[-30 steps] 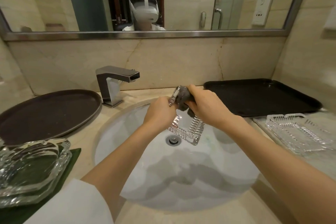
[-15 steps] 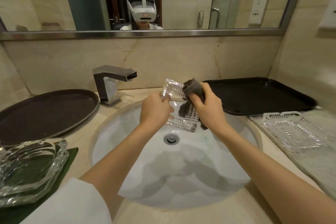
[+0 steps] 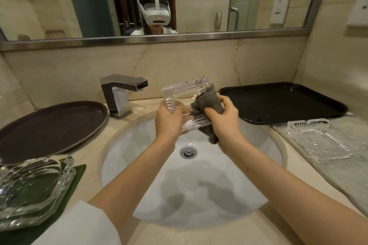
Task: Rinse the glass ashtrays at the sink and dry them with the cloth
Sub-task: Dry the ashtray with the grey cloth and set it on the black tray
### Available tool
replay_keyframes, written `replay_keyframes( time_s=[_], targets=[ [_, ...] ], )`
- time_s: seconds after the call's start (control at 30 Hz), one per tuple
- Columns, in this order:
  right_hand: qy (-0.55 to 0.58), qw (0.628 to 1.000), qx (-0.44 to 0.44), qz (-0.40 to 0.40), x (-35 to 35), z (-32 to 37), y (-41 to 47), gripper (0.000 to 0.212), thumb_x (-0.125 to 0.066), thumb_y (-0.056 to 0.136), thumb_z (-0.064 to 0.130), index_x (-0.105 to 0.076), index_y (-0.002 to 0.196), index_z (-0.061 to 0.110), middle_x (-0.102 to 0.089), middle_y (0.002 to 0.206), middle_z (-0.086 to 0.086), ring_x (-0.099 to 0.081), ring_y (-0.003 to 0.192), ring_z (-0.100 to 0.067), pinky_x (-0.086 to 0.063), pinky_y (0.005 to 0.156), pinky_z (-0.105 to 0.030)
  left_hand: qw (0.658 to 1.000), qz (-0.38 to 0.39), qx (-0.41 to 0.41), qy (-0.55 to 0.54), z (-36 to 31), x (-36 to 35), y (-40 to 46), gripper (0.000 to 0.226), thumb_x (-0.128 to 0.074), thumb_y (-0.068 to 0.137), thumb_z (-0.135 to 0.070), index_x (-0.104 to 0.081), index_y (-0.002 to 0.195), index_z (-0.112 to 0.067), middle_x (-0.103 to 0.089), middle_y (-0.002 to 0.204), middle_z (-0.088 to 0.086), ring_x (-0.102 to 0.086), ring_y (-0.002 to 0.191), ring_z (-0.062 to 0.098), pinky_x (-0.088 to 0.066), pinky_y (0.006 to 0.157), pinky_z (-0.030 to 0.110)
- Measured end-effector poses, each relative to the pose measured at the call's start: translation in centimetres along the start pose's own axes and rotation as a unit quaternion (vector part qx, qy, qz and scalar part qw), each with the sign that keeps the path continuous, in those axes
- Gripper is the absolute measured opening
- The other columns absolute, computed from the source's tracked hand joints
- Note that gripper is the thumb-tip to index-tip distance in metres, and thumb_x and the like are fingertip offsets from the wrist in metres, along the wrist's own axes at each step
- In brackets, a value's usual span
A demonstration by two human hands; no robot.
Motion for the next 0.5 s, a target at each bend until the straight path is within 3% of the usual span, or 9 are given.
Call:
replay_keyframes(
  time_s=[0.07,0.17,0.23,0.33,0.5],
  targets=[
    [-0.121,0.988,0.076,-0.055,2.4,1.5,1.1,0.021,-0.055,0.086,0.006,-0.055,0.081,0.026,-0.064,0.085,-0.01,-0.062,0.068,-0.026,-0.052,0.043,-0.036,0.997,0.055,-0.026,0.042,-0.9,-1.0,0.0,0.024,-0.068,0.083,-0.02,-0.05,0.099,-0.021,-0.061,0.096,0.001,-0.061,0.094,0.023,-0.048,0.076,0.035],
    [-0.294,0.94,0.173,-0.033,3.1,3.3,1.9,0.018,-0.059,0.082,0.004,-0.064,0.088,0.02,-0.067,0.082,-0.005,-0.062,0.08,-0.025,-0.054,0.072,-0.046,0.987,0.11,-0.063,0.103,-2.1,-1.7,0.1,0.049,-0.073,0.079,-0.025,-0.047,0.12,-0.019,-0.056,0.106,-0.003,-0.055,0.098,0.015,-0.045,0.081,0.028],
    [-0.357,0.914,0.192,0.025,1.7,2.9,1.7,0.022,-0.063,0.079,0.003,-0.067,0.094,0.019,-0.069,0.087,-0.003,-0.063,0.085,-0.021,-0.053,0.08,-0.042,0.965,0.169,-0.075,0.188,-1.9,-2.7,-0.3,0.044,-0.073,0.078,-0.029,-0.052,0.115,-0.02,-0.06,0.102,-0.005,-0.058,0.093,0.012,-0.048,0.076,0.026],
    [-0.343,0.916,0.189,0.087,0.0,2.1,1.3,0.022,-0.071,0.077,0.005,-0.07,0.096,0.015,-0.068,0.089,0.001,-0.063,0.088,-0.016,-0.053,0.081,-0.032,0.936,0.169,-0.1,0.293,-1.5,-2.6,-0.3,0.028,-0.07,0.077,-0.035,-0.06,0.099,-0.021,-0.066,0.087,-0.005,-0.062,0.084,0.015,-0.053,0.079,0.041],
    [-0.16,0.973,0.151,0.062,0.4,2.1,1.7,0.034,-0.072,0.074,0.003,-0.068,0.106,0.013,-0.068,0.101,-0.004,-0.064,0.097,-0.017,-0.055,0.083,-0.03,0.957,0.129,-0.122,0.228,-3.0,-1.8,0.3,0.006,-0.06,0.087,-0.024,-0.056,0.091,-0.022,-0.061,0.079,-0.004,-0.061,0.079,0.022,-0.053,0.08,0.046]
  ],
)
Point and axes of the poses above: each hand's wrist, its own y-axis towards the middle knuckle, its own x-axis out of the back of the hand, z = x × y, the point moved 10 cm from there along y, towards the middle knuckle
